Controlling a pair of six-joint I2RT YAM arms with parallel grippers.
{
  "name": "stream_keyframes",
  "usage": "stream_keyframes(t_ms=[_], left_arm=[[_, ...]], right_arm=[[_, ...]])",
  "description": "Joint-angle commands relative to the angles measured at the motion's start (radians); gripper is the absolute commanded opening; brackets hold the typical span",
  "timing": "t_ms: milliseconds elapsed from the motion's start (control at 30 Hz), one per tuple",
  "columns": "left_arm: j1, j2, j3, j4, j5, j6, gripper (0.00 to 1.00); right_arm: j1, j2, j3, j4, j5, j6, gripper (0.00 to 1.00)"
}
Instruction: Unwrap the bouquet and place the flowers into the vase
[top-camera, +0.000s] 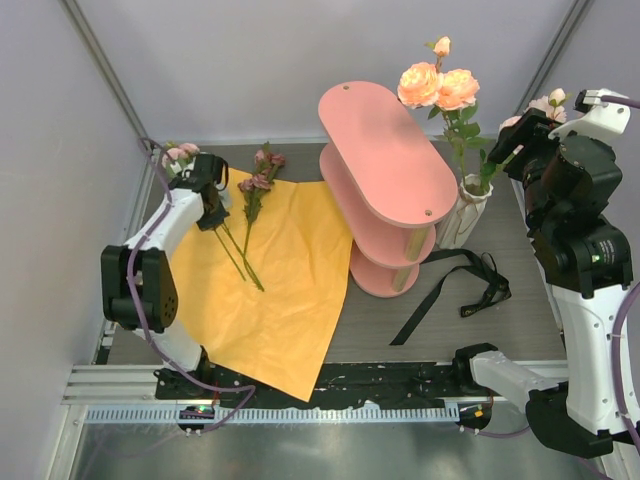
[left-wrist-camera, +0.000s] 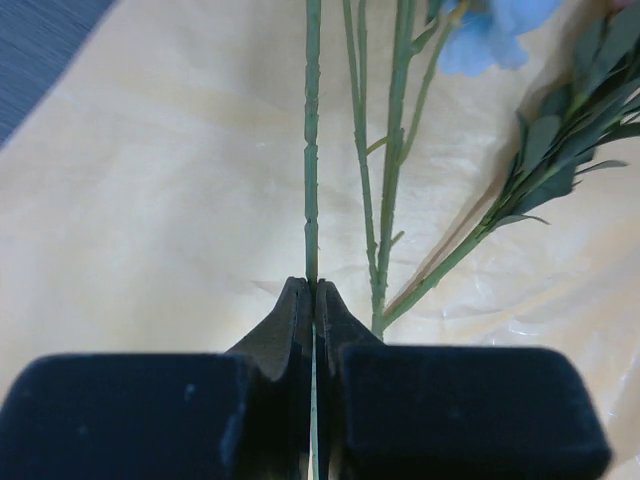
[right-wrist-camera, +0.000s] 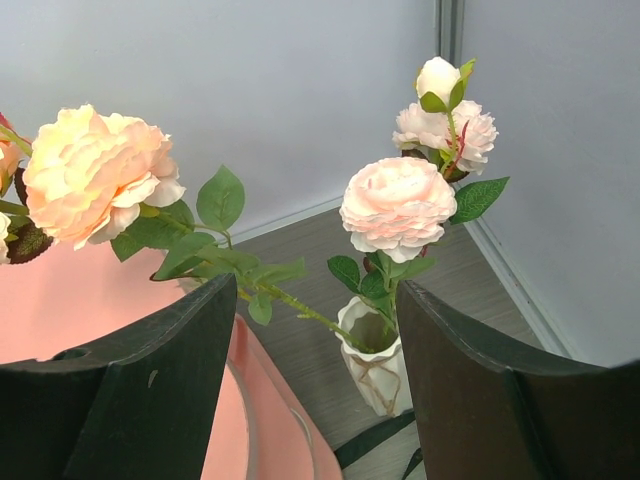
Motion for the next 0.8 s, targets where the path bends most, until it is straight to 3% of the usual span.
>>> stream_keyframes(t_ms=[0,233,333,400,567,600,700,767], left_arm=[[-0.014,-0.116,0.070,-0.059,-0.154,0.096,0.00],[-0.063,-0.127,0.075,-0.088,-0.205,0.232,0.00],[-0.074,-0.065,0.085,-0.122,-0.087,0.261,0.00],[-0.074,-0.048,0.061,-0.113,0.019,0.225,0.00],[-0.071,-0.042,-0.056,-0.041,0.117,0.105,0.00],[-0.063,-0.042,-0.065,-0.024,0.128,0.073,0.04],[-0.034,-0.053,-0.103,0.019,0.169,0.025,0.30],[-0.012,-0.076,-0.123,0.044,0.203,0.015,0.37]], right_arm=[[0.006,0.002,0.029,0.043,-0.011,-0.017,0.70],[0.006,0.014,0.050,0.036,-0.014,-0.017,0.71],[0.006,0.020,0.053,0.035,-0.020,-0.015,0.70],[0.006,0.023,0.058,0.032,-0.023,-0.015,0.71],[0.004,0.017,0.062,0.030,-0.012,-0.025,0.71],[0.006,0.017,0.061,0.030,-0.012,-0.026,0.70],[0.015,0.019,0.061,0.029,-0.012,-0.029,0.71],[0.018,0.019,0.059,0.030,-0.012,-0.032,0.71]])
